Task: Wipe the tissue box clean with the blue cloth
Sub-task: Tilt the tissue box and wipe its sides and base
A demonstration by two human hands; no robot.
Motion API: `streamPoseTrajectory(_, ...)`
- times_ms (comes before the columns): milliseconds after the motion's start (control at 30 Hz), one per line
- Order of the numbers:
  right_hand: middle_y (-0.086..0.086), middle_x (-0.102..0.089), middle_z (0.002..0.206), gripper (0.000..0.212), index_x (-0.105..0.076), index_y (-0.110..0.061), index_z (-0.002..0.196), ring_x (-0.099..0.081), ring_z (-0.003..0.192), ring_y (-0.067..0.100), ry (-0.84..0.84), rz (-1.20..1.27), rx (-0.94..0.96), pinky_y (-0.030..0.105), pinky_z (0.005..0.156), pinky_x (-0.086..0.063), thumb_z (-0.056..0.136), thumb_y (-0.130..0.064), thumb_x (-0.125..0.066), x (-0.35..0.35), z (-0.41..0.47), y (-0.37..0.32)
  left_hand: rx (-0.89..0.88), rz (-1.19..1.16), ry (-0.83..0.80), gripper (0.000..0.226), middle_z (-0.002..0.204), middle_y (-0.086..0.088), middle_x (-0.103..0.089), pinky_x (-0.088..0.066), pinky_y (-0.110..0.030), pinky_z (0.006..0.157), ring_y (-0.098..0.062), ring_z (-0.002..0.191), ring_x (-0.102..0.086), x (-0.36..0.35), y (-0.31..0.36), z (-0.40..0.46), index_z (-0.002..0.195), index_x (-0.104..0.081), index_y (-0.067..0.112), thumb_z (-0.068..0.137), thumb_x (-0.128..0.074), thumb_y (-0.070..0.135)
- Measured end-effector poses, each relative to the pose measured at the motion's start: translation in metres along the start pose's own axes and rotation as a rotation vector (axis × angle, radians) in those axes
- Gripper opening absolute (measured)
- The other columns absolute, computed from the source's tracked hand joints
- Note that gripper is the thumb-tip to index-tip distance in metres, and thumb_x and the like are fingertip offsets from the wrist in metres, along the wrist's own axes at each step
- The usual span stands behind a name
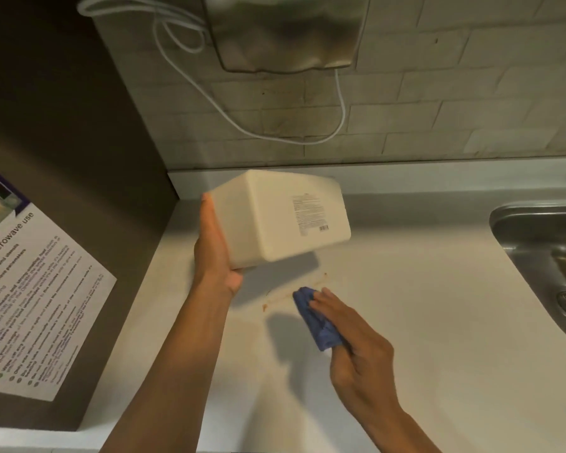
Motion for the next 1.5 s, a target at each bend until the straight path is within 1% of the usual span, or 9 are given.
streamPoseTrajectory(267, -0.009, -0.067, 0.12, 0.053, -0.065, -0.026, 0.121, -0.06, 0.115, 0.012, 0.356, 0.293, -0.353, 0.021, 0.093, -0.049, 0.092, 0.011, -0.043, 0.028, 0.026, 0.014, -0.073, 0.011, 0.002, 0.059, 0.109, -0.001, -0.079, -0.061, -0.041, 0.07, -0.025, 0.094, -0.077, 0.003, 0.007, -0.01, 0.102, -0.078, 0.039, 0.069, -0.059, 0.083)
streamPoseTrajectory(467, -0.007, -0.065, 0.125, 0.05, -0.064, -0.021, 0.124, -0.057, 0.119, 0.012, 0.307, 0.358, -0.259, 0.018, 0.095, -0.045, 0.09, 0.01, -0.044, 0.007, 0.042, -0.028, -0.183, 0.093, -0.052, 0.056, 0.098, 0.001, -0.08, -0.06, -0.034, 0.06, -0.022, 0.085, -0.078, -0.008, 0.005, -0.024, 0.092, -0.077, 0.044, 0.06, -0.065, 0.089)
streamPoseTrajectory(600, -0.012, -0.068, 0.118, 0.048, -0.07, -0.035, 0.114, -0.062, 0.11, 0.003, 0.297, 0.536, -0.451, 0.01, 0.082, -0.047, 0.089, 0.003, -0.052, -0.016, 0.008, -0.025, -0.38, 0.23, 0.027, 0.064, 0.093, 0.004, -0.078, -0.063, -0.04, 0.067, -0.024, 0.087, -0.077, 0.0, 0.017, -0.03, 0.087, -0.072, 0.048, 0.053, -0.057, 0.1)
streamPoseTrajectory(733, 0.01, -0.073, 0.104, 0.047, -0.075, -0.014, 0.103, -0.07, 0.098, 0.022, 0.369, 0.795, -0.722, 0.022, 0.074, -0.055, 0.083, 0.018, -0.047, -0.015, -0.014, 0.011, -0.568, 0.329, 0.037, 0.052, 0.085, 0.011, -0.073, -0.063, -0.044, 0.069, -0.024, 0.084, -0.074, 0.008, 0.03, -0.038, 0.082, -0.068, 0.051, 0.066, -0.05, 0.097)
streamPoseTrajectory(800, 0.018, -0.072, 0.103, 0.045, -0.074, -0.006, 0.1, -0.071, 0.091, 0.025, 0.484, 0.888, -0.799, 0.024, 0.066, -0.056, 0.081, 0.019, -0.041, -0.003, -0.016, 0.026, -0.655, 0.371, -0.016, 0.048, 0.078, 0.013, -0.069, -0.06, -0.035, 0.061, -0.017, 0.076, -0.071, 0.006, 0.034, -0.046, 0.08, -0.067, 0.049, 0.073, -0.049, 0.093)
streamPoseTrajectory(933, 0.009, -0.072, 0.098, 0.042, -0.072, -0.01, 0.098, -0.068, 0.09, 0.02, 0.672, 0.885, -0.645, 0.022, 0.07, -0.054, 0.084, 0.013, -0.041, 0.043, 0.007, 0.033, -0.716, 0.403, -0.162, 0.053, 0.07, 0.013, -0.066, -0.047, -0.019, 0.052, -0.006, 0.062, -0.061, -0.005, 0.029, -0.058, 0.078, -0.068, 0.038, 0.077, -0.052, 0.088)
streamPoseTrajectory(1133, -0.001, -0.066, 0.087, 0.03, -0.07, -0.019, 0.095, -0.063, 0.083, 0.014, 0.611, 0.841, -0.519, 0.021, 0.067, -0.051, 0.083, -0.003, -0.049, 0.071, 0.036, 0.036, -0.753, 0.531, -0.347, 0.077, 0.068, -0.012, -0.064, -0.043, -0.043, 0.052, -0.039, 0.059, -0.054, -0.012, 0.002, -0.06, 0.076, -0.065, 0.01, 0.078, -0.055, 0.086)
streamPoseTrajectory(1333, 0.001, -0.067, 0.089, 0.036, -0.07, -0.023, 0.09, -0.061, 0.085, 0.018, 0.587, 0.512, -0.579, 0.03, 0.072, -0.052, 0.081, 0.002, -0.046, 0.08, 0.03, 0.06, -0.81, 0.66, -0.456, 0.073, 0.08, 0.002, -0.069, -0.05, -0.029, 0.065, -0.032, 0.081, -0.071, -0.018, -0.024, -0.066, 0.079, -0.067, 0.011, 0.083, -0.053, 0.083)
streamPoseTrajectory(1500, -0.007, -0.068, 0.085, 0.041, -0.069, -0.028, 0.091, -0.061, 0.078, 0.008, 0.507, 0.329, -0.545, 0.022, 0.067, -0.051, 0.084, 0.004, -0.045, 0.074, 0.026, 0.064, -0.717, 0.631, -0.517, 0.072, 0.084, 0.005, -0.069, -0.057, -0.045, 0.079, -0.03, 0.079, -0.067, -0.01, -0.055, -0.059, 0.08, -0.067, 0.016, 0.078, -0.053, 0.086)
Point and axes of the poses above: each hand's wrist, its own z-axis towards the middle knuckle, its own x-axis out of the back of the hand, y = z × x, the point moved 10 cm from there along z, towards the middle knuckle
